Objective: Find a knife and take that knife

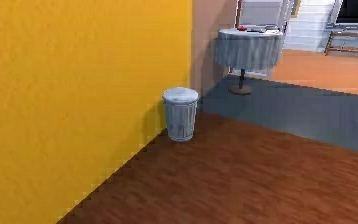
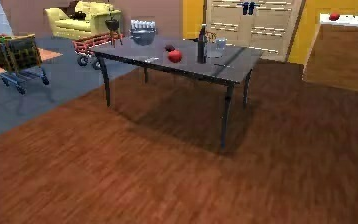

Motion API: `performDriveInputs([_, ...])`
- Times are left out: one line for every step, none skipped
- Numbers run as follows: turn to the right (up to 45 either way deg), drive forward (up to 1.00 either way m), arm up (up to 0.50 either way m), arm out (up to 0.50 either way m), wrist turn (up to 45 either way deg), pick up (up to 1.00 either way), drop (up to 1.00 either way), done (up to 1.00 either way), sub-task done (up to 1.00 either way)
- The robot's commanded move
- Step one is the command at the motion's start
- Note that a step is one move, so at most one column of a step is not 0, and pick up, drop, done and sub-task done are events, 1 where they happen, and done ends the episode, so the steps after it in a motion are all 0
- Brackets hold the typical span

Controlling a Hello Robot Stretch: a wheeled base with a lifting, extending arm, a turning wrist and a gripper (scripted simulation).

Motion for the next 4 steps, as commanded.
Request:
performDriveInputs([-45.0, 0.0, 0.0, 0.0, 0.0, 0.0, 0.0, 0.0, 0.0])
performDriveInputs([-45.0, 0.0, 0.0, 0.0, 0.0, 0.0, 0.0, 0.0, 0.0])
performDriveInputs([-45.0, 0.0, 0.0, 0.0, 0.0, 0.0, 0.0, 0.0, 0.0])
performDriveInputs([-12.0, 0.0, 0.0, 0.0, 0.0, 0.0, 0.0, 0.0, 0.0])
